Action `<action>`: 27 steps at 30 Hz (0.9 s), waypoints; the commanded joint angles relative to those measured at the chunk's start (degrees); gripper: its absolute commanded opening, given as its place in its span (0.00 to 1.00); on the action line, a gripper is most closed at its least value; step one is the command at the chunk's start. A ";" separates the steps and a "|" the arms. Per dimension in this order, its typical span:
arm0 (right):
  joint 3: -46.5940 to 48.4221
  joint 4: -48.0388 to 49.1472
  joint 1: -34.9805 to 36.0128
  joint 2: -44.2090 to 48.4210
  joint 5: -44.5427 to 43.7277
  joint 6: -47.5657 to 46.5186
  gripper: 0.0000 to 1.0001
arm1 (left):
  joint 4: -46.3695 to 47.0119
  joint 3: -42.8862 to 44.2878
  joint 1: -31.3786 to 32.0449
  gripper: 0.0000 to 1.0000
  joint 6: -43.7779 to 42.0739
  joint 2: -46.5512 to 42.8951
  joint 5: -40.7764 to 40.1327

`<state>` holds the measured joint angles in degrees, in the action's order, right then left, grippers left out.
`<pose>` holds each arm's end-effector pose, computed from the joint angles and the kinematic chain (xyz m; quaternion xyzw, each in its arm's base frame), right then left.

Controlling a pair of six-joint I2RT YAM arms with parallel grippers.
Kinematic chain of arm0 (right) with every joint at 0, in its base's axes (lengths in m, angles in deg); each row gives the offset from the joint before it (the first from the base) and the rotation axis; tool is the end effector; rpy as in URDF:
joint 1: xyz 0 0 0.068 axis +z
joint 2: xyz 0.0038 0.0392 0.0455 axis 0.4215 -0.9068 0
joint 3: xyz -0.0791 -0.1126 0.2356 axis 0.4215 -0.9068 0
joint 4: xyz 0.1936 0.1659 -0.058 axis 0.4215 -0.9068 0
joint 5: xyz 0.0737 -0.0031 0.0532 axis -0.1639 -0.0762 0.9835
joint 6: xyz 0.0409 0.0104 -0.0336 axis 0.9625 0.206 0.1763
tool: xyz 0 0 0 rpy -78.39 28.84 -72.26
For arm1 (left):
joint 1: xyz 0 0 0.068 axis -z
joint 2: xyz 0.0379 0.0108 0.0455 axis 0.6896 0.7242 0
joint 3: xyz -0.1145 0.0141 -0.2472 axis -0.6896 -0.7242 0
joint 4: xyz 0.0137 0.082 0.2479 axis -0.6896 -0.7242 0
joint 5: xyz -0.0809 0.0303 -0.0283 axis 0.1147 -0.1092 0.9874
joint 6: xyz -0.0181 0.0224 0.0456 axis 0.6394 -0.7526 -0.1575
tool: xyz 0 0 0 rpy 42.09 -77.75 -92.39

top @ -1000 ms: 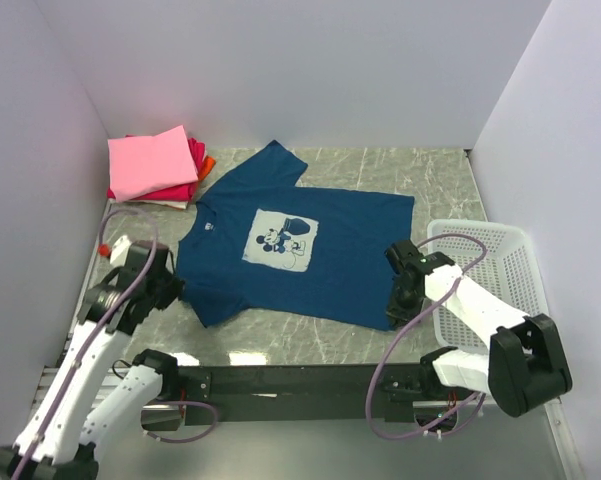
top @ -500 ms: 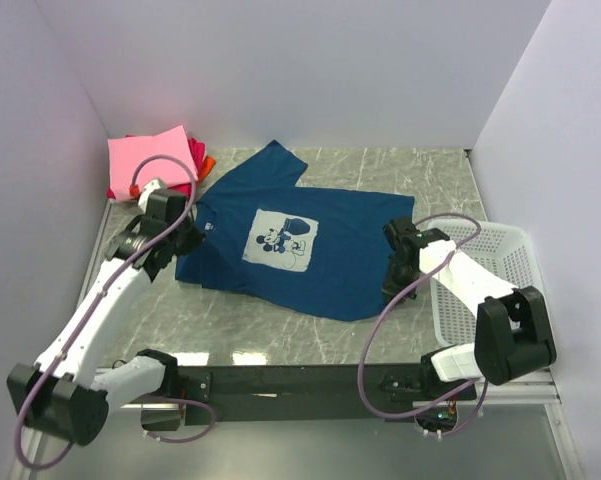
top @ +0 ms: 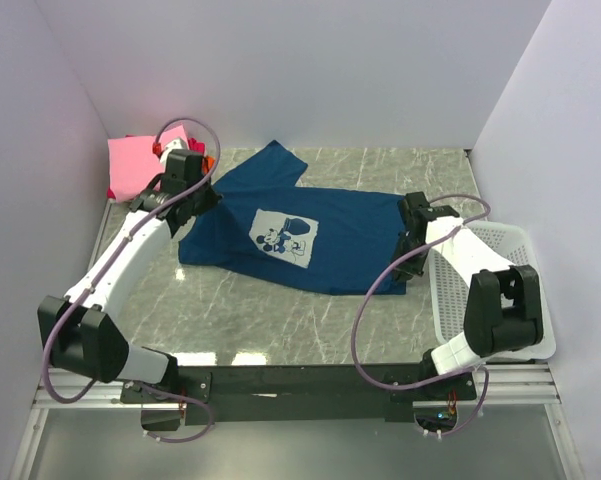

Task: Fold and stack the t-shirts
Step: Fold the tshirt

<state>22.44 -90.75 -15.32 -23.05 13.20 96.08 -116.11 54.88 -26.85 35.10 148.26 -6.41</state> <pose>0.2608 0.0446 0.2081 0.2027 0.9760 0.0332 0.0717 0.2934 -0.0801 0.3366 -0.2590 0.8588 -0.1354 0.4207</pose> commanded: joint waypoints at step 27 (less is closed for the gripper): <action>17.19 -2.07 -5.39 -14.24 -0.47 -3.24 0.00 | 8.57 13.02 -4.27 0.00 -2.76 15.05 0.51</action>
<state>37.04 -92.13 -20.07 -36.27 13.75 93.30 -110.12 64.49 -30.85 33.68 161.33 -7.68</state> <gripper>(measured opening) 0.094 0.012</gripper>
